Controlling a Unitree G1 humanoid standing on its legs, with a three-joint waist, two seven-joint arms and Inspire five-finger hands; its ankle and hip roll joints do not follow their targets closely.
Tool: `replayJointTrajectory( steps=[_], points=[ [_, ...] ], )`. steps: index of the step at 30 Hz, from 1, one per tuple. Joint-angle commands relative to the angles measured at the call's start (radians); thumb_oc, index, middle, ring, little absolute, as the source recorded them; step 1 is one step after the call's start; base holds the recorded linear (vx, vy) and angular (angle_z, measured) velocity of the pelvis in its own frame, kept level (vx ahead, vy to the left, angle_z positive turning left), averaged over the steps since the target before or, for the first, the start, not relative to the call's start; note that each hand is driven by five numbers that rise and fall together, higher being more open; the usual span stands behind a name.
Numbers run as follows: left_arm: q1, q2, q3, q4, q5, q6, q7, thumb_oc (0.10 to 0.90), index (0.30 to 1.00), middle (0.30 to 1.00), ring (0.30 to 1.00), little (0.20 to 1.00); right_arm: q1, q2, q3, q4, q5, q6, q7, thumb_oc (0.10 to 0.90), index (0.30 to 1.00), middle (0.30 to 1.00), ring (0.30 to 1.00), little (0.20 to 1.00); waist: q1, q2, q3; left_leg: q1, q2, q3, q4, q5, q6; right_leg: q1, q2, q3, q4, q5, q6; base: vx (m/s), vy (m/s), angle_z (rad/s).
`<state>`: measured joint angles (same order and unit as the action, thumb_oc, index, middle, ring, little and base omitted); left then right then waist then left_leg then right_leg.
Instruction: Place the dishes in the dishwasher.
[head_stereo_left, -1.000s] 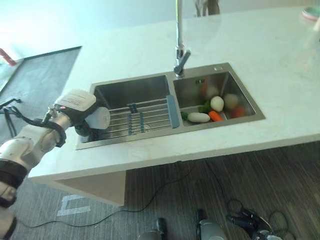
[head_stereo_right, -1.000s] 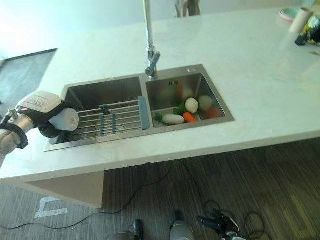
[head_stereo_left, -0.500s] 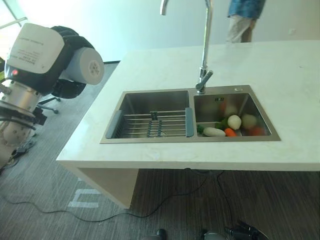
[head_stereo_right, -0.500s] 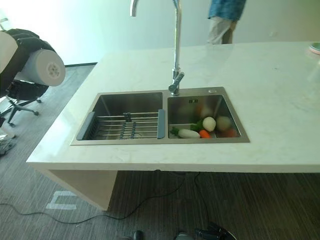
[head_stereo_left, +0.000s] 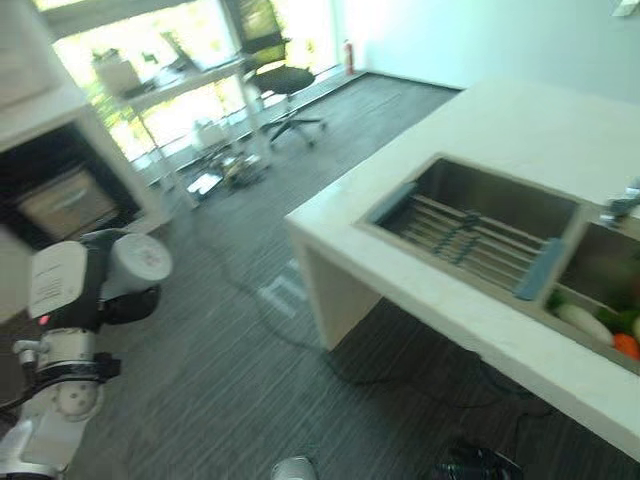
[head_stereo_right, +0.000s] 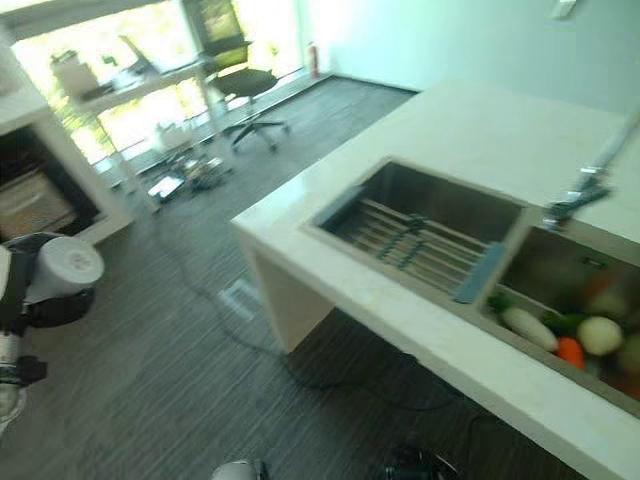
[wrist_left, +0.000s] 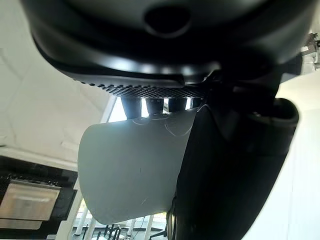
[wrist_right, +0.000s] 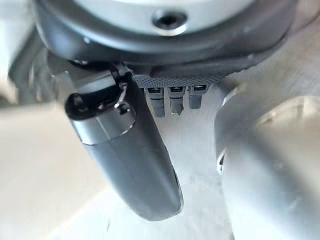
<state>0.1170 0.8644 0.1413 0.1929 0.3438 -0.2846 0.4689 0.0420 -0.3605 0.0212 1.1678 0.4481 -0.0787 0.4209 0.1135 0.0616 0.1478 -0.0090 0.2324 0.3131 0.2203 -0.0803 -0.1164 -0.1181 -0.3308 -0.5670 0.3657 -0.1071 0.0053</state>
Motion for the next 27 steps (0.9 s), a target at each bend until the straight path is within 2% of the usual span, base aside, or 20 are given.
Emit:
replayJointTrajectory(
  steps=[1,3,4,6,8,9,10,11,13,14,16,18,19,23,24,27],
  points=[
    [-0.136,0.067,0.136,-0.056,0.0,-0.096,0.08,0.4,0.3,0.3,0.3,0.3,-0.013,0.015,0.022,0.019,0.057,-0.023,0.03,0.8,0.9,0.9,0.9,0.9,-0.039,0.017,-0.04,-0.057,0.034,0.011,0.08,-0.101,-0.021,0.093,-0.001,0.022,-0.066,-0.085,0.153,-0.13,0.498,2.05],
    [-0.141,0.021,0.093,-0.115,0.015,-0.074,0.051,0.4,0.3,0.3,0.3,0.3,-0.008,0.032,-0.003,0.022,0.058,-0.013,-0.022,0.8,0.9,0.9,0.9,0.9,-0.017,0.011,-0.045,-0.056,-0.021,-0.039,0.08,-0.129,-0.004,0.106,-0.021,0.015,-0.066,-0.058,0.178,-0.05,0.459,1.85],
    [-0.135,-0.021,0.082,-0.165,0.027,-0.057,0.042,0.4,0.3,0.3,0.3,0.3,-0.011,0.055,-0.025,0.025,0.099,-0.012,-0.031,0.8,0.9,0.9,0.9,0.9,0.011,0.002,-0.044,-0.053,-0.054,-0.069,0.08,-0.151,0.014,0.116,-0.04,0.011,-0.066,-0.036,0.188,-0.04,0.399,1.24],
    [-0.139,-0.054,0.076,-0.2,0.022,-0.042,0.037,0.4,0.3,0.3,0.3,0.3,-0.014,0.078,-0.043,0.005,0.164,-0.011,-0.054,0.8,0.9,0.9,0.9,0.9,0.03,-0.001,-0.037,-0.049,-0.079,-0.08,0.08,-0.165,0.038,0.137,-0.063,-0.01,-0.066,-0.009,0.188,-0.04,0.338,0.59],
    [-0.155,-0.079,0.055,-0.208,0.015,-0.024,0.026,0.4,0.3,0.3,0.3,0.3,-0.019,0.096,-0.062,-0.035,0.142,0.004,-0.082,0.8,0.9,0.9,0.9,0.9,0.031,-0.001,-0.022,-0.046,-0.117,-0.127,0.08,-0.179,0.067,0.141,-0.058,0.016,-0.066,0.013,0.174,0.02,0.238,0.52],
    [-0.165,-0.082,0.042,-0.203,0.013,-0.029,0.02,0.4,0.3,0.3,0.3,0.3,-0.017,0.099,-0.071,-0.038,0.137,0.003,-0.084,0.8,0.9,0.9,0.9,0.9,0.023,-0.001,-0.015,-0.044,-0.129,-0.144,0.08,-0.181,0.077,0.141,-0.042,0.044,-0.066,0.018,0.171,0.08,0.169,0.55],
    [-0.191,-0.085,0.01,-0.183,0.01,-0.044,0.012,0.4,0.3,0.3,0.3,0.3,-0.017,0.101,-0.075,-0.037,0.139,-0.005,-0.082,0.8,0.9,0.9,0.9,0.9,0.002,-0.003,0.002,-0.037,-0.144,-0.178,0.08,-0.185,0.096,0.143,-0.001,0.107,-0.066,0.017,0.166,0.02,0.124,0.49],
    [-0.218,-0.092,-0.025,-0.166,0.016,-0.054,0.019,0.4,0.3,0.3,0.3,0.3,-0.019,0.101,-0.078,-0.03,0.127,-0.015,-0.067,0.8,0.9,0.9,0.9,0.9,-0.022,-0.008,0.023,-0.048,-0.157,-0.203,0.08,-0.165,0.116,0.13,0.046,0.157,-0.066,0.013,0.15,0.03,0.097,0.79],
    [-0.247,-0.108,-0.067,-0.152,0.028,-0.083,0.023,0.4,0.3,0.3,0.3,0.3,-0.016,0.093,-0.076,-0.021,0.145,-0.023,-0.057,0.8,0.9,0.9,0.9,0.9,-0.05,-0.025,0.039,-0.052,-0.188,-0.255,0.08,-0.173,0.129,0.113,0.124,0.262,-0.066,-0.049,0.141,0.08,0.019,1.52],
    [-0.259,-0.124,-0.09,-0.15,0.027,-0.1,0.018,0.4,0.3,0.3,0.3,0.3,-0.011,0.083,-0.077,-0.019,0.168,-0.009,-0.035,0.8,0.9,0.9,0.9,0.9,-0.066,-0.046,0.043,-0.056,-0.223,-0.292,0.08,-0.183,0.136,0.088,0.176,0.347,-0.066,-0.077,0.132,0.13,0.006,1.91],
    [-0.263,-0.141,-0.107,-0.153,0.032,-0.097,0.006,0.4,0.3,0.3,0.3,0.3,-0.005,0.067,-0.077,-0.013,0.18,0.03,0.02,0.8,0.9,0.9,0.9,0.9,-0.076,-0.062,0.035,-0.073,-0.258,-0.329,0.08,-0.179,0.139,0.05,0.213,0.416,-0.066,-0.079,0.128,0.12,-0.016,1.72],
    [-0.265,-0.151,-0.131,-0.146,0.048,-0.109,-0.014,0.4,0.3,0.3,0.3,0.3,0.01,0.054,-0.075,0.005,0.186,0.047,0.062,0.8,0.9,0.9,0.9,0.9,-0.083,-0.067,0.025,-0.088,-0.289,-0.381,0.08,-0.177,0.144,0.029,0.247,0.49,-0.066,-0.077,0.128,0.15,-0.088,1.41],
    [-0.266,-0.155,-0.139,-0.142,0.056,-0.11,-0.018,0.4,0.3,0.3,0.3,0.3,0.015,0.051,-0.073,0.014,0.185,0.05,0.075,0.8,0.9,0.9,0.9,0.9,-0.087,-0.067,0.023,-0.093,-0.296,-0.396,0.08,-0.176,0.145,0.027,0.255,0.501,-0.066,-0.078,0.126,0.15,-0.144,1.0],
    [-0.258,-0.178,-0.159,-0.154,0.065,-0.093,-0.054,0.4,0.3,0.3,0.3,0.3,0.003,0.039,-0.043,0.043,0.169,0.089,0.094,0.8,0.9,0.9,0.9,0.9,-0.069,-0.069,0.004,-0.106,-0.274,-0.387,0.08,-0.166,0.12,0.028,0.256,0.462,-0.066,-0.102,0.118,0.12,-0.21,0.93],
    [-0.246,-0.175,-0.146,-0.184,0.06,-0.071,-0.068,0.4,0.3,0.3,0.3,0.3,-0.016,0.034,-0.019,0.047,0.125,0.087,0.098,0.8,0.9,0.9,0.9,0.9,-0.054,-0.062,0.001,-0.107,-0.245,-0.368,0.08,-0.152,0.098,0.029,0.25,0.439,-0.066,-0.113,0.113,0.11,-0.157,0.52],
    [-0.239,-0.158,-0.126,-0.201,0.03,-0.086,-0.092,0.4,0.3,0.3,0.3,0.3,-0.028,0.025,-0.004,0.044,0.133,0.079,0.091,0.8,0.9,0.9,0.9,0.9,-0.043,-0.055,0.011,-0.119,-0.219,-0.337,0.08,-0.121,0.079,0.035,0.246,0.415,-0.066,-0.116,0.106,0.03,-0.121,0.13]
  ],
)
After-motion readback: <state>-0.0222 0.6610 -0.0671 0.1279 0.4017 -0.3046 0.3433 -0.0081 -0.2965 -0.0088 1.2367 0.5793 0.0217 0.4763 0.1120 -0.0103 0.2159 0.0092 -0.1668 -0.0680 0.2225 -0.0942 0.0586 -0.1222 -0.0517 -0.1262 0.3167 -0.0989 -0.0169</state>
